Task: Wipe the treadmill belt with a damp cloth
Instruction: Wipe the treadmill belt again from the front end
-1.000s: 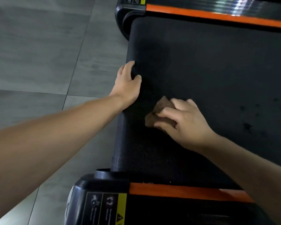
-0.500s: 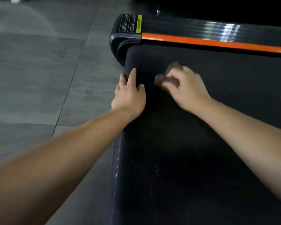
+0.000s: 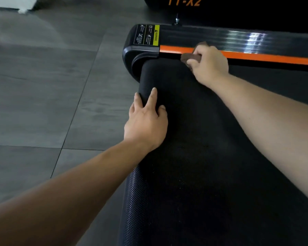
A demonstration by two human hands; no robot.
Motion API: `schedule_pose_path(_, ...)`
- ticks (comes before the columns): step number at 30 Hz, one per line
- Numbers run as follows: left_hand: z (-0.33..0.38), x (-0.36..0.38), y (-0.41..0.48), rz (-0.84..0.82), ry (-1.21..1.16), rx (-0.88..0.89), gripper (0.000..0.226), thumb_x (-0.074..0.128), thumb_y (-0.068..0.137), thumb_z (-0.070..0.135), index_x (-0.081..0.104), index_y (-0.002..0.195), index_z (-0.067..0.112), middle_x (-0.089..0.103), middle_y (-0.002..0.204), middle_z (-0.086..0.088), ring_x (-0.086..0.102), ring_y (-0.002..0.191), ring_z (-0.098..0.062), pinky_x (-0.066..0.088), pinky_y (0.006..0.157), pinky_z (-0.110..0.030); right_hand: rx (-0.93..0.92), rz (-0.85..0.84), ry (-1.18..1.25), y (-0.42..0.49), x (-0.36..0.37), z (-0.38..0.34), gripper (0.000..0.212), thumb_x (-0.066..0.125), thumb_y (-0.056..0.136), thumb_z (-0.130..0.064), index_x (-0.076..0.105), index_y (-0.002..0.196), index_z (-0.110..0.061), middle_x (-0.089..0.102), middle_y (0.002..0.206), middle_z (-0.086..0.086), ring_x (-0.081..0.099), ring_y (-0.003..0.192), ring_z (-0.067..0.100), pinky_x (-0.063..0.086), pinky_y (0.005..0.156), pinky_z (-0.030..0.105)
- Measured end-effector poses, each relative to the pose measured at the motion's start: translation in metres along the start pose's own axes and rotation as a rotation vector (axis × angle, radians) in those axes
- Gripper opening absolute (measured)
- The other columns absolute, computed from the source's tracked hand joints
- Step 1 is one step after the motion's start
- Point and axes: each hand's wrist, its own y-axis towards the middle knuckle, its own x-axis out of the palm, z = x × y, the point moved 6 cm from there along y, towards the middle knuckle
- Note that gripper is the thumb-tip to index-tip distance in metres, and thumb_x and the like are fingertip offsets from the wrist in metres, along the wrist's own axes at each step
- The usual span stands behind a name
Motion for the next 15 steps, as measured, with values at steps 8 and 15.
schedule_pose_path(8,-0.002,-0.002,-0.001,-0.001,-0.02,0.009,0.058,0.03,0.106,0.049,0.009,0.16,0.05,0.002,0.172,0.003,0.012,0.156,-0.026,0.036,0.11,-0.05,-0.046,-0.059,0.01,-0.026,0.001,-0.002,0.015,0.062,0.094,-0.044,0.06,0.095,-0.029,0.065,0.101,0.001,0.058,0.09,0.025,0.044,0.074,0.035)
schedule_pose_path(15,0.0,-0.001,0.0,0.011,-0.001,0.013,0.057,0.029,0.107,0.047,0.009,0.161,0.049,0.003,0.172,0.001,0.014,0.156,-0.026,0.038,0.107,-0.049,0.092,0.001,0.018,-0.032,-0.003,0.019,0.021,0.059,0.096,-0.042,0.065,0.103,-0.024,0.067,0.105,0.004,0.061,0.095,0.028,0.044,0.077,0.035)
